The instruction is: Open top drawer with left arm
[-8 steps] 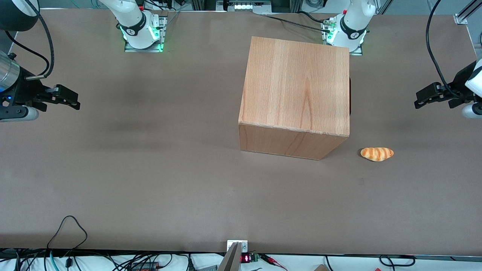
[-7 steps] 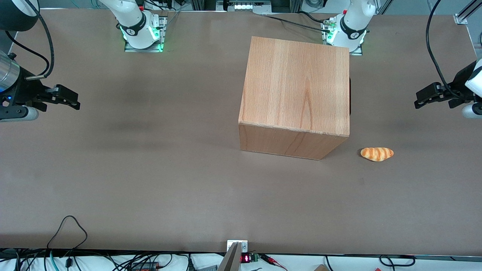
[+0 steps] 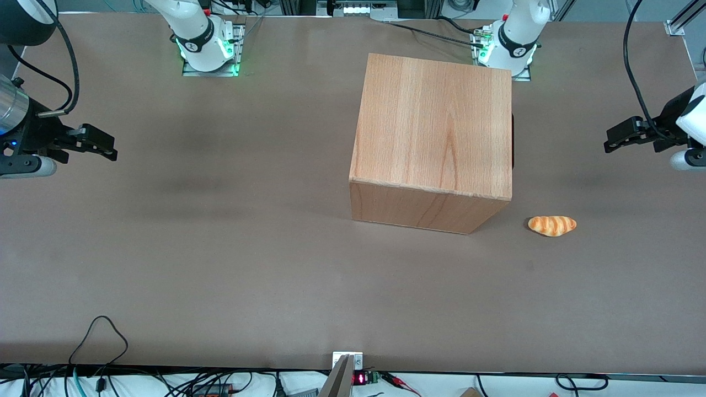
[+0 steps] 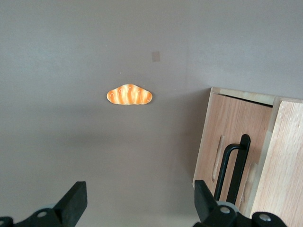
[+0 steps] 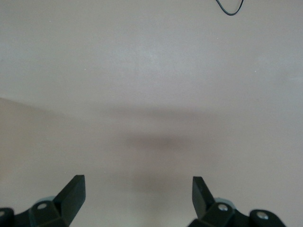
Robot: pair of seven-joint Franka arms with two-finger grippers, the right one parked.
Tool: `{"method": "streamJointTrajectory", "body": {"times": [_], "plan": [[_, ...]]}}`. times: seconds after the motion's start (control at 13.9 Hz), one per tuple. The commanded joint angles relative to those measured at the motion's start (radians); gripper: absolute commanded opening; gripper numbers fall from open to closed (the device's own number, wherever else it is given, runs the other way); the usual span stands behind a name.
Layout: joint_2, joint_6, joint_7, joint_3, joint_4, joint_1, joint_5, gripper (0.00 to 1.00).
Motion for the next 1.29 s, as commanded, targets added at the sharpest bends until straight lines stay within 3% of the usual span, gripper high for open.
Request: {"method": "streamJointTrajectory", "body": {"times": [0.0,0.29,0.79,1.01,1.22], "plan": [[-0.02,-0.056,-0.014,-0.003,-0.007,-0.018,-0.011,1.0],[0.029,-0.116,-0.012,-0.043,0.0,-0.018,-0.016,1.0],[0.224,-0.116,0.001,-0.072,0.033,-0.041,-0.019,1.0],[0.271,-0.119,0.089,-0.064,0.028,-0.012,-0.143,1.0],[0.277,-0.136,0.168,-0.066,0.016,-0.004,-0.171,1.0]]}}
